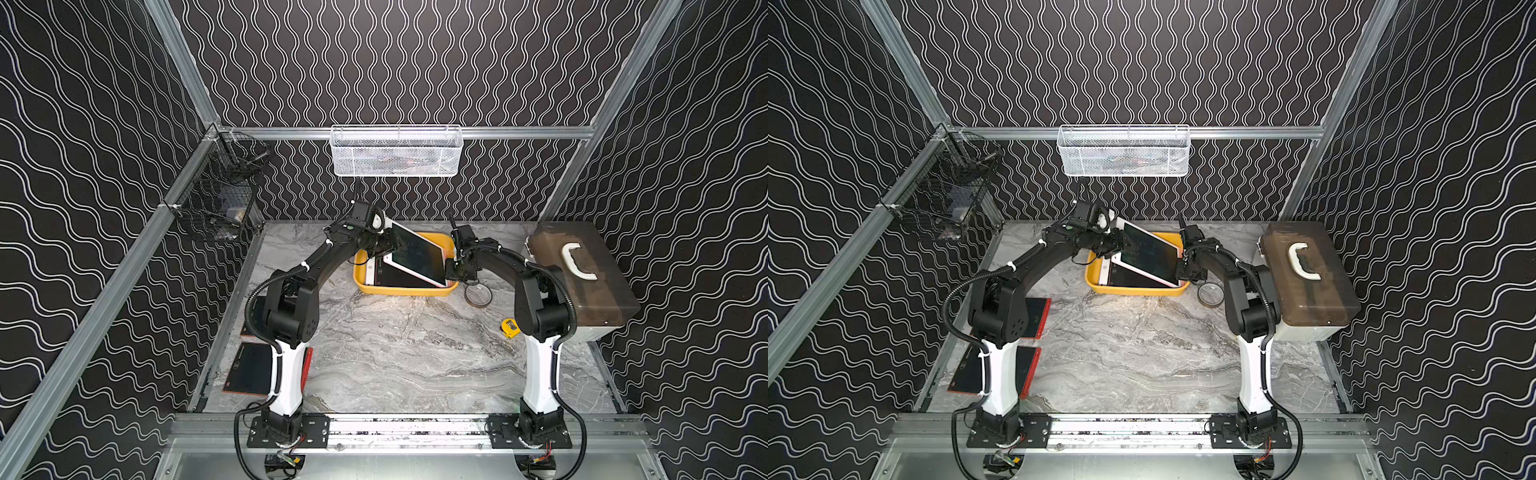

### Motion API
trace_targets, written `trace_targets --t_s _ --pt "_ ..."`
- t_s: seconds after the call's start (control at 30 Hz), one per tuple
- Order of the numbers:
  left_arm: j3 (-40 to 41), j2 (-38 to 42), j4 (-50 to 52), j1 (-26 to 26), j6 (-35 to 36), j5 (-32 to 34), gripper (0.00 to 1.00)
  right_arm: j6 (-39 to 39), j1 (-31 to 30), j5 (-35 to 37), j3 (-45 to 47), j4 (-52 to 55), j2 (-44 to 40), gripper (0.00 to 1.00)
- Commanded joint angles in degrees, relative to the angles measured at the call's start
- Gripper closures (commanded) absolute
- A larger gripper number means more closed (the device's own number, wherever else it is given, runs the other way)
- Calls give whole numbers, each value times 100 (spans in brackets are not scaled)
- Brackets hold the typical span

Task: Take out the writing tablet from the storage box
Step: Pick up the writing tablet from the storage box, then move the storage box to the center of the board.

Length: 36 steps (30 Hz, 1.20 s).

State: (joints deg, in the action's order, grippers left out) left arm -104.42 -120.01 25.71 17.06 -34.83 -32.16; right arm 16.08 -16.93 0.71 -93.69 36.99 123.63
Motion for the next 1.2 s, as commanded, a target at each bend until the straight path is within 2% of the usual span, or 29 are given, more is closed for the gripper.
trace_targets --t_s 0.0,0.13,0.37,0.47,0.67,0.93,1.17 --pt "27 149 -463 -52 -297 -479 52 71 -28 -164 36 265 157 100" --pt "-30 163 -354 -98 -230 -407 60 123 -4 -76 -23 308 201 100" --pt "-239 260 185 -159 190 59 80 271 110 19 -62 303 239 100" --pt "-211 267 154 -212 161 19 89 307 125 50 -115 308 252 100" --pt "-188 242 109 -251 151 -94 100 361 120 112 -200 317 261 100" --pt "-171 433 -25 -390 53 -376 100 415 261 433 -315 375 296 100" --pt "109 1030 -316 -730 -223 -710 100 329 656 472 -609 187 440 100"
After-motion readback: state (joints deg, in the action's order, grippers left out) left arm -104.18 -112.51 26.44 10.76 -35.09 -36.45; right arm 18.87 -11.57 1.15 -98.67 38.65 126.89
